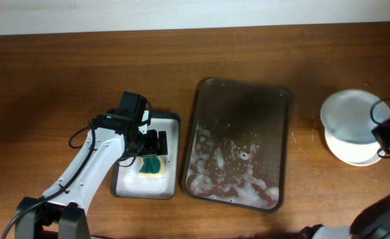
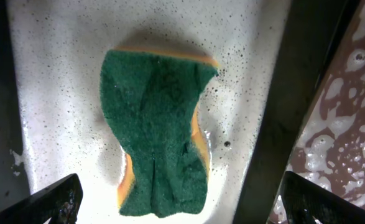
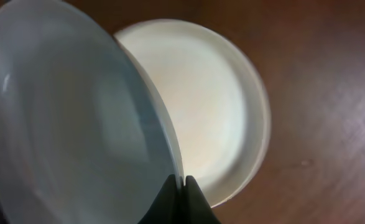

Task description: Clean dirty plates on tray and stack at the side

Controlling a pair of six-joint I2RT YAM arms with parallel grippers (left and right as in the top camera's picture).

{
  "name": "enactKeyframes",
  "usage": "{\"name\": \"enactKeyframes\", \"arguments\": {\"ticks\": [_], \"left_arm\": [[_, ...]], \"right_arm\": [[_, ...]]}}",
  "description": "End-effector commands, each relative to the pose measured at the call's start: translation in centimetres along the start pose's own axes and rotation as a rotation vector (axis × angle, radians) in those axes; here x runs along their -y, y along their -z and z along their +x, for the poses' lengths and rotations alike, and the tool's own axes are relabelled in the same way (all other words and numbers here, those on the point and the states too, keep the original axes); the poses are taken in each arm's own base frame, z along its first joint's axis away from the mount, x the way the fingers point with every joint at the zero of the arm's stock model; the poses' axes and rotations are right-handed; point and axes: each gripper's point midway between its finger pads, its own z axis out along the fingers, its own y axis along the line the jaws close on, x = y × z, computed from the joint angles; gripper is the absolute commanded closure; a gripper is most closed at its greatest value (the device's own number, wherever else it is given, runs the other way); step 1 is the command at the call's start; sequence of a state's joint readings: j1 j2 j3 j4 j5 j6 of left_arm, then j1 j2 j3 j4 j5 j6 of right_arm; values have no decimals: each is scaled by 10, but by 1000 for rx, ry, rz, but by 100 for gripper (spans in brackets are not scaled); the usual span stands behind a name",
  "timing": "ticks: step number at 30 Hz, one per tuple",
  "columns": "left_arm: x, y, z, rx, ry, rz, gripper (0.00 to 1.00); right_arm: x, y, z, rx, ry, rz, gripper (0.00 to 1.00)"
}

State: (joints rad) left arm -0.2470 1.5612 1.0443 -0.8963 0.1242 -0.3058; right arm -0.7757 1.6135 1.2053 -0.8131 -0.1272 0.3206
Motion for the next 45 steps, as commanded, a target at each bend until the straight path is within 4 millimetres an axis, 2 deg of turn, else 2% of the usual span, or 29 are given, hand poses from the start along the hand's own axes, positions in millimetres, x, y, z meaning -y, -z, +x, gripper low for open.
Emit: {"name": "enactKeyframes", "arguments": {"ticks": [1,2,3,5,6,7,8,9,12,13,14,16,19,22,25,29,33,35,37,41,43,45], "left_arm": [[1,5,0,12,-2,14,0],[1,5,1,11,-1,14,0],[1,5,1,11,-1,14,0],[1,5,0,12,-1,14,0],[1,5,0,12,-1,14,0],[1,5,0,12,-1,14,0],[0,5,0,12,-1,14,0],[1,5,1,11,-1,14,0],[1,5,1,11,-1,14,0],[1,5,0,12,-1,14,0],[1,5,1,11,-1,14,0],[1,5,0,12,-1,14,0],[1,5,0,12,-1,14,0],[1,5,1,11,-1,14,0],[1,5,1,11,-1,14,0],[1,5,1,11,-1,14,0],[1,5,0,12,-1,14,0],[1,5,1,11,-1,14,0],[1,5,0,12,-1,14,0],[1,5,1,11,-1,14,0],[1,5,1,11,-1,14,0],[1,5,1,11,-1,14,0]], "right_arm": [[14,-25,3,-81,-89,-10,49],[15,-26,3,-83,-92,-11,32],[10,-22,2,-77,-90,-30,22],[-19,-6,0,-71,-66,-164,16],[-44,10,0,-68,-37,-278,13],[-77,36,5,-62,28,-417,8],[-110,69,19,-61,108,-543,6],[-142,108,42,-34,234,-645,3],[-183,174,94,52,492,-767,1],[-198,208,127,91,630,-843,1],[-205,227,147,111,700,-888,1],[-209,273,200,179,878,-973,1],[-197,310,248,194,1016,-1076,2],[-183,338,279,187,1106,-1184,1],[-171,338,269,337,1184,-1114,1],[-141,310,249,427,1221,-891,1],[-133,281,235,598,1236,-808,1],[-132,259,231,668,1191,-795,1],[-120,220,233,696,1155,-773,1],[-106,173,238,724,1117,-750,1],[-100,152,244,724,1111,-752,1],[-98,143,245,737,1104,-755,1]]}}
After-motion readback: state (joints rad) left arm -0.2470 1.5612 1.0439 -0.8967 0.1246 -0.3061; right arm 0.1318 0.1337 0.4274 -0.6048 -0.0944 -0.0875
